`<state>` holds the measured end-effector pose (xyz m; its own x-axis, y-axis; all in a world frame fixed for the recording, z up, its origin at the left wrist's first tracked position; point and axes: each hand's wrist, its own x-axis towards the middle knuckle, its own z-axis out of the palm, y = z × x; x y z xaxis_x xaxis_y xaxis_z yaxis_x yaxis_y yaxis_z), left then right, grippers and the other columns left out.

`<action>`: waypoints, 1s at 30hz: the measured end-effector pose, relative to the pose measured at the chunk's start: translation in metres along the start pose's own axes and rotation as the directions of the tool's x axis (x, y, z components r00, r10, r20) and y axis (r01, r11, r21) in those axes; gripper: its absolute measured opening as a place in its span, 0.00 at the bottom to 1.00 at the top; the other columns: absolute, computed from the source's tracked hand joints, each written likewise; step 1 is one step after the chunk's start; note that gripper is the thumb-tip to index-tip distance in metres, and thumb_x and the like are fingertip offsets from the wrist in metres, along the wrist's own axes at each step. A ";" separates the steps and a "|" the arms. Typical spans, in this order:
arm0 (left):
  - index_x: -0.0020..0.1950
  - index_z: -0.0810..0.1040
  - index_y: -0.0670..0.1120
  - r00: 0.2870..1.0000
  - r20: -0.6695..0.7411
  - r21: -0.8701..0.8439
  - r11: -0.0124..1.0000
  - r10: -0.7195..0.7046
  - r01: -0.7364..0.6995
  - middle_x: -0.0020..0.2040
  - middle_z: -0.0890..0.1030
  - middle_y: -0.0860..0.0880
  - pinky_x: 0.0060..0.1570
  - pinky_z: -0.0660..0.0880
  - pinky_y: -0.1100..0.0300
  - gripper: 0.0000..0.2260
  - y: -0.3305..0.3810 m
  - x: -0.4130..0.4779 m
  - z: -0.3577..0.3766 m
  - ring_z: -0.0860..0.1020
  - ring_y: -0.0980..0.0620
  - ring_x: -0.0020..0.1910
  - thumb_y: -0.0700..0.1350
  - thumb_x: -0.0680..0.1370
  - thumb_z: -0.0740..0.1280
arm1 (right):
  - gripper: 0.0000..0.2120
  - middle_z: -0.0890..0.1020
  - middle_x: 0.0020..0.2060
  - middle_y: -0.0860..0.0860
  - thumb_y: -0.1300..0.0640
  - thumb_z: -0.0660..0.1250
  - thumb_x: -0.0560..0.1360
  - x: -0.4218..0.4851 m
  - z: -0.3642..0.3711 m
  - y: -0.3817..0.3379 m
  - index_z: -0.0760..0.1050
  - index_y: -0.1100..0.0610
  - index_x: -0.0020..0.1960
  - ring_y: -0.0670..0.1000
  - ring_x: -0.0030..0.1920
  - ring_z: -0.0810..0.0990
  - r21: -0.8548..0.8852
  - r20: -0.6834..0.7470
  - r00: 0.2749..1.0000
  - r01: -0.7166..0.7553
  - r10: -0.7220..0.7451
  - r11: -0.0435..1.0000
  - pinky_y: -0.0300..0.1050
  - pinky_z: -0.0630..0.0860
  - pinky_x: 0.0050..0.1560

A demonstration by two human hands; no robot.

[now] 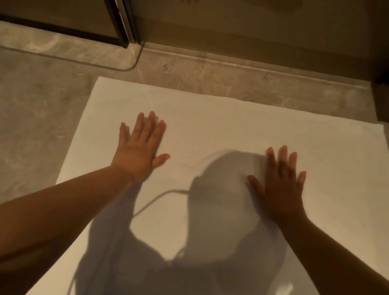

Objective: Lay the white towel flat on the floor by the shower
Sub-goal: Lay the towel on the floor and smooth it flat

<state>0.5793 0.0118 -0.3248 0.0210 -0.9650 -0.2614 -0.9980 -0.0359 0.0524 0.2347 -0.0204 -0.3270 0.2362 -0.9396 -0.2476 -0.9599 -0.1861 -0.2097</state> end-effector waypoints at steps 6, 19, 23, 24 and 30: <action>0.77 0.35 0.53 0.997 0.041 0.039 0.997 0.062 -0.064 0.77 0.34 0.47 0.70 0.41 0.36 0.35 0.038 -0.056 0.031 0.34 0.42 0.75 0.69 0.75 0.37 | 0.37 0.37 0.76 0.51 0.29 0.41 0.73 -0.058 0.012 0.042 0.35 0.44 0.75 0.54 0.74 0.32 -0.062 0.010 1.000 -0.027 0.027 0.998 0.67 0.40 0.71; 0.70 0.22 0.54 0.982 0.188 0.112 0.993 0.026 -0.048 0.72 0.24 0.47 0.71 0.42 0.36 0.36 0.052 -0.052 0.024 0.28 0.42 0.72 0.71 0.70 0.30 | 0.45 0.32 0.75 0.50 0.22 0.42 0.65 -0.065 -0.005 0.072 0.30 0.42 0.73 0.59 0.72 0.29 -0.043 0.172 0.948 -0.264 0.267 0.964 0.73 0.39 0.67; 0.70 0.22 0.54 0.978 0.206 0.115 0.992 0.029 -0.053 0.72 0.24 0.47 0.71 0.41 0.37 0.36 0.062 -0.046 0.020 0.28 0.43 0.72 0.71 0.69 0.31 | 0.47 0.32 0.74 0.50 0.21 0.43 0.64 -0.062 -0.010 0.083 0.30 0.42 0.73 0.60 0.73 0.30 -0.049 0.205 0.935 -0.287 0.290 0.957 0.74 0.40 0.66; 0.70 0.22 0.54 0.977 0.209 0.116 0.992 0.030 -0.055 0.72 0.24 0.47 0.71 0.41 0.37 0.36 0.065 -0.045 0.019 0.28 0.43 0.72 0.71 0.69 0.31 | 0.47 0.32 0.74 0.50 0.21 0.43 0.63 -0.062 -0.010 0.086 0.30 0.42 0.73 0.60 0.73 0.30 -0.051 0.211 0.933 -0.287 0.291 0.957 0.74 0.40 0.66; 0.69 0.21 0.54 0.975 0.221 0.101 0.994 0.024 -0.047 0.71 0.23 0.47 0.70 0.41 0.36 0.36 0.075 -0.040 0.019 0.27 0.42 0.72 0.71 0.69 0.31 | 0.47 0.32 0.74 0.48 0.21 0.44 0.63 -0.053 -0.014 0.100 0.30 0.40 0.73 0.60 0.73 0.30 -0.054 0.222 0.935 -0.273 0.278 0.961 0.75 0.41 0.66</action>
<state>0.5024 0.0526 -0.3285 -0.0168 -0.8842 -0.4668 -0.9988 0.0363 -0.0327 0.1234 0.0069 -0.3212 -0.0122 -0.8661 -0.4997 -0.9946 0.0620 -0.0833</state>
